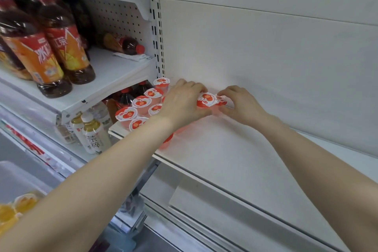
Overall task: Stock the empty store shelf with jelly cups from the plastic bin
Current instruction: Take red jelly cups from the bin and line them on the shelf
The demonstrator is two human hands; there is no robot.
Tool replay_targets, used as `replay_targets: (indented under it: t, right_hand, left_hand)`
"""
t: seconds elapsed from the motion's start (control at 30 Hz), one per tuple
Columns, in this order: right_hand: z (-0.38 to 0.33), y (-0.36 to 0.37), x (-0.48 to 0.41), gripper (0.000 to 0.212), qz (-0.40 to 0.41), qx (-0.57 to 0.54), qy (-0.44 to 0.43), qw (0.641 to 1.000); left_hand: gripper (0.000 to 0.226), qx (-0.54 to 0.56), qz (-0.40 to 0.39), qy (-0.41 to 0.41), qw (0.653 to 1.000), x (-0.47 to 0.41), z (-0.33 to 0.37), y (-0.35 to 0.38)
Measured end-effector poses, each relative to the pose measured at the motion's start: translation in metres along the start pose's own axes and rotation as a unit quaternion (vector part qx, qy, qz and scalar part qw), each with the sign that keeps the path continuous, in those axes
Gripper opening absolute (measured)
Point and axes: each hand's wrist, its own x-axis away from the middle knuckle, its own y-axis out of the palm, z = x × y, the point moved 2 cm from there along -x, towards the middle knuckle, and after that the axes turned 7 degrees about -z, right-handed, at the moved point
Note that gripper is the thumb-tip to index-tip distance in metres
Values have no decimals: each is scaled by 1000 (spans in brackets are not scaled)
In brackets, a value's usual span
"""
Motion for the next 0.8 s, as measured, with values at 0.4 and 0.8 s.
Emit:
replay_targets:
  t: [0.4, 0.8]
  right_hand:
    - [15, -13, 17, 41, 10, 69, 21, 997]
    - [4, -18, 26, 44, 7, 99, 27, 995]
  left_hand:
    - [57, -106, -78, -14, 991, -8, 8, 43]
    - [68, -99, -49, -11, 994, -1, 1, 39]
